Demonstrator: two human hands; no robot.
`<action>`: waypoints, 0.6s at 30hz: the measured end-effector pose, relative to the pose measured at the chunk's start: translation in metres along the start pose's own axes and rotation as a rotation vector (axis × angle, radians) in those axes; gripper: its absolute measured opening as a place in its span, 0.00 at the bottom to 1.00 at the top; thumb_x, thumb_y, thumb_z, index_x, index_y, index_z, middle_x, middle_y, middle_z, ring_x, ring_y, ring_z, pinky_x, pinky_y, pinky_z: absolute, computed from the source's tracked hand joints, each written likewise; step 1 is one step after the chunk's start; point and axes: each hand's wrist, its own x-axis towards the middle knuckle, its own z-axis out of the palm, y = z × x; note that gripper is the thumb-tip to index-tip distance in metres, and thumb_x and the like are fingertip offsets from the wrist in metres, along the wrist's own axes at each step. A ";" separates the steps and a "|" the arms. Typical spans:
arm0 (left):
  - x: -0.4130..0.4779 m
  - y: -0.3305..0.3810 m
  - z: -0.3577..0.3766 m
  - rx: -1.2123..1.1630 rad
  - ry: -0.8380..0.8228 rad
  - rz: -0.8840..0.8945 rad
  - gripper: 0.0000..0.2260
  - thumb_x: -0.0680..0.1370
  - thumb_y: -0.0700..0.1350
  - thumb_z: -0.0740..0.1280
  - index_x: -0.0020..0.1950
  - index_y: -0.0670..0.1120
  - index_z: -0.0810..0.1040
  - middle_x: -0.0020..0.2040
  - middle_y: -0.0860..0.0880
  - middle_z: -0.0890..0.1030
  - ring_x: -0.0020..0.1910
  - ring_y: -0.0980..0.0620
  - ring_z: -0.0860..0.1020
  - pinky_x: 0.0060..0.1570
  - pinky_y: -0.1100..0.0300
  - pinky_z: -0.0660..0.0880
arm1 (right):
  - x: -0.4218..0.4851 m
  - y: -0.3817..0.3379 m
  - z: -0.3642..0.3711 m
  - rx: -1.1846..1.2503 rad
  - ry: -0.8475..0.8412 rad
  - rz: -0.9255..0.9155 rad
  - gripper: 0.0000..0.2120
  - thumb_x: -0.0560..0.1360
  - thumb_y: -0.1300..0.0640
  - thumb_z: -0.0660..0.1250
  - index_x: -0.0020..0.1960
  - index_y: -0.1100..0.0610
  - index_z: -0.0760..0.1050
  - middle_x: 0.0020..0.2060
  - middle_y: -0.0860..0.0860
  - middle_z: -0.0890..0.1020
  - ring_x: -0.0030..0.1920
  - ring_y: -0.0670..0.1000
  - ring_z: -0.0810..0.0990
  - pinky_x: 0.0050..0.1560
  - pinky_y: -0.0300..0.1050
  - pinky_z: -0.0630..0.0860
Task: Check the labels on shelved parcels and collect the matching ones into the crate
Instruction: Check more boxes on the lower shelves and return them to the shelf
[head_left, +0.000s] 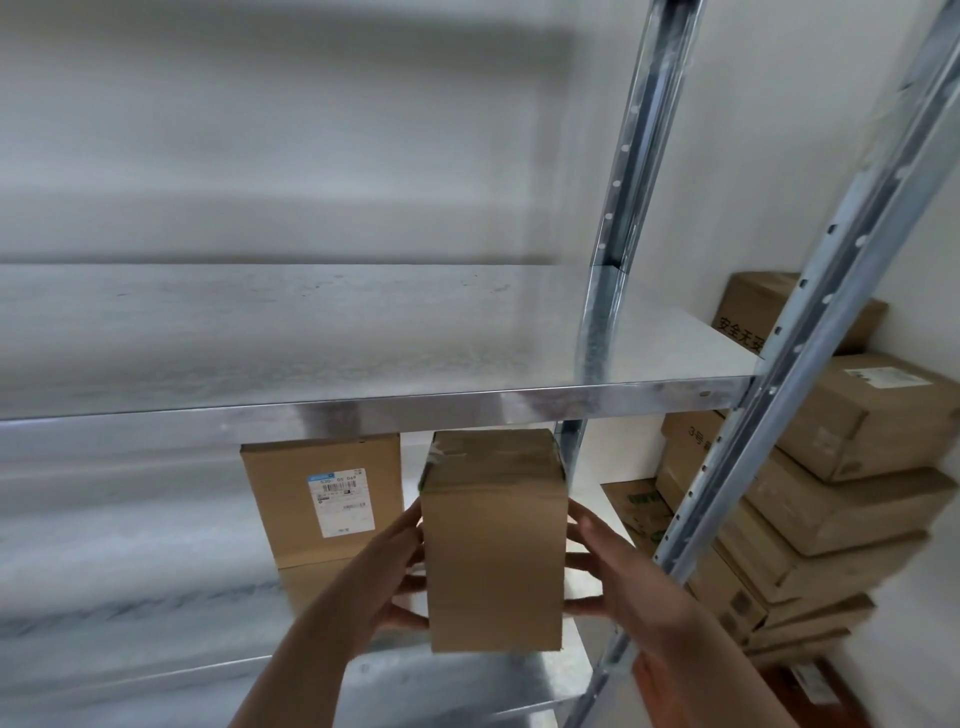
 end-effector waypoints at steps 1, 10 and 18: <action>0.000 -0.001 0.001 -0.041 0.004 0.028 0.15 0.86 0.52 0.59 0.67 0.69 0.77 0.59 0.51 0.86 0.60 0.43 0.83 0.57 0.35 0.81 | 0.001 0.001 -0.001 0.046 0.007 -0.004 0.27 0.76 0.27 0.61 0.73 0.31 0.71 0.71 0.41 0.79 0.72 0.52 0.77 0.65 0.69 0.78; 0.003 -0.016 0.008 -0.180 0.011 0.144 0.09 0.84 0.49 0.63 0.62 0.55 0.80 0.58 0.45 0.85 0.65 0.38 0.80 0.67 0.31 0.70 | 0.007 0.010 0.013 0.101 0.173 -0.100 0.13 0.87 0.46 0.57 0.65 0.36 0.78 0.63 0.42 0.84 0.66 0.51 0.82 0.59 0.61 0.84; 0.004 -0.014 0.004 -0.251 0.003 0.176 0.14 0.75 0.54 0.68 0.55 0.50 0.87 0.52 0.43 0.86 0.58 0.41 0.79 0.71 0.35 0.69 | 0.005 0.009 0.013 0.143 0.156 0.007 0.20 0.85 0.45 0.56 0.69 0.51 0.79 0.63 0.53 0.86 0.63 0.54 0.85 0.59 0.50 0.84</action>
